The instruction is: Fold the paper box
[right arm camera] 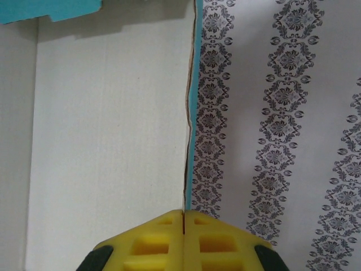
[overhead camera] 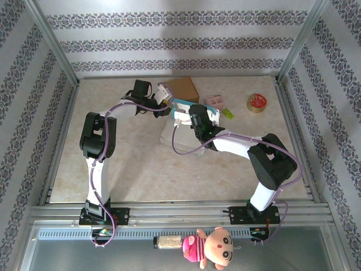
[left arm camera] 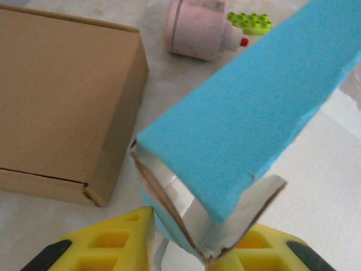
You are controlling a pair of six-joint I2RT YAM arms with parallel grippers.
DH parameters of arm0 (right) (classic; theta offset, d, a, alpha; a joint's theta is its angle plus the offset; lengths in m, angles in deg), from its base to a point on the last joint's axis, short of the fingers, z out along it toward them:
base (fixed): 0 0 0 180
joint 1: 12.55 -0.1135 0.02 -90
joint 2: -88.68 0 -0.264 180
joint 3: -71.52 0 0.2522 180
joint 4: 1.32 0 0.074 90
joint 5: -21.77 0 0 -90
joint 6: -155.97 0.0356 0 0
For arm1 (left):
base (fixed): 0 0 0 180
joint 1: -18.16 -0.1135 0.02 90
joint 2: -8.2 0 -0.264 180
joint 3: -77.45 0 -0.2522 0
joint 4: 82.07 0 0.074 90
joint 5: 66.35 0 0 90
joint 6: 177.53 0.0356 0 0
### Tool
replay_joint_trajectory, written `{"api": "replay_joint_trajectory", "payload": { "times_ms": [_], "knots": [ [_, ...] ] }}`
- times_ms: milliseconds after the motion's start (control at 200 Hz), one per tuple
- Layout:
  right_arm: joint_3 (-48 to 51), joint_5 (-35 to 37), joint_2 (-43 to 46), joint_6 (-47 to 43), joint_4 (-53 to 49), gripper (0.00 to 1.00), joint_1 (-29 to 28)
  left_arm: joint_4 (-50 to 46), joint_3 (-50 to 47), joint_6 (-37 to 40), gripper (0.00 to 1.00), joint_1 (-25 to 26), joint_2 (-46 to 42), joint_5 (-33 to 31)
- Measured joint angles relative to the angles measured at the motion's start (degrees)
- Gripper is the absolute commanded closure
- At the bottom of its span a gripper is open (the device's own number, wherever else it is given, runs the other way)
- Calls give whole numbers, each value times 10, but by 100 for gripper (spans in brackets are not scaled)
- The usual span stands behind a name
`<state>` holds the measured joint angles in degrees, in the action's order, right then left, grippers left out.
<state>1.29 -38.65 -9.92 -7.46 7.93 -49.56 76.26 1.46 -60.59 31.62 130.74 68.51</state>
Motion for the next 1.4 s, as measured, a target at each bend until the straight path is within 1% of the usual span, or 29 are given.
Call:
{"api": "replay_joint_trajectory", "payload": {
  "times_ms": [190,455,565,650,750,790,904,1074,1119,1149,1209,1294,1334,1399],
  "knots": [
    [4,0,0,13,0,97,0,38,0,-58,84,2,7,-20],
    [5,0,-1,21,0,97,0,78,-16,-123,89,11,7,-52],
    [5,0,-2,25,0,97,0,91,-17,-146,87,16,10,-61],
    [5,0,-2,27,0,97,0,102,-16,-156,77,19,14,-66],
    [5,0,-2,28,0,97,0,106,-15,-168,77,23,25,-68],
    [5,0,-2,28,0,97,0,106,-13,-170,81,24,31,-70],
    [5,0,-2,28,0,97,0,109,-5,-170,100,27,47,-74],
    [5,-1,-2,31,2,97,0,109,2,-167,100,28,51,-84],
    [5,-2,-2,31,2,97,0,110,2,-167,88,30,51,-89],
    [5,-3,-2,31,2,97,0,110,2,-166,83,31,51,-92],
    [5,-3,-2,32,2,97,0,110,3,-167,82,34,51,-100],
    [5,-3,-2,33,2,97,0,109,5,-167,82,34,54,-108],
    [5,-3,-2,34,2,97,0,107,10,-167,85,34,58,-111],
    [5,-5,-2,37,1,97,0,101,27,-167,95,34,68,-111]
  ]
}}
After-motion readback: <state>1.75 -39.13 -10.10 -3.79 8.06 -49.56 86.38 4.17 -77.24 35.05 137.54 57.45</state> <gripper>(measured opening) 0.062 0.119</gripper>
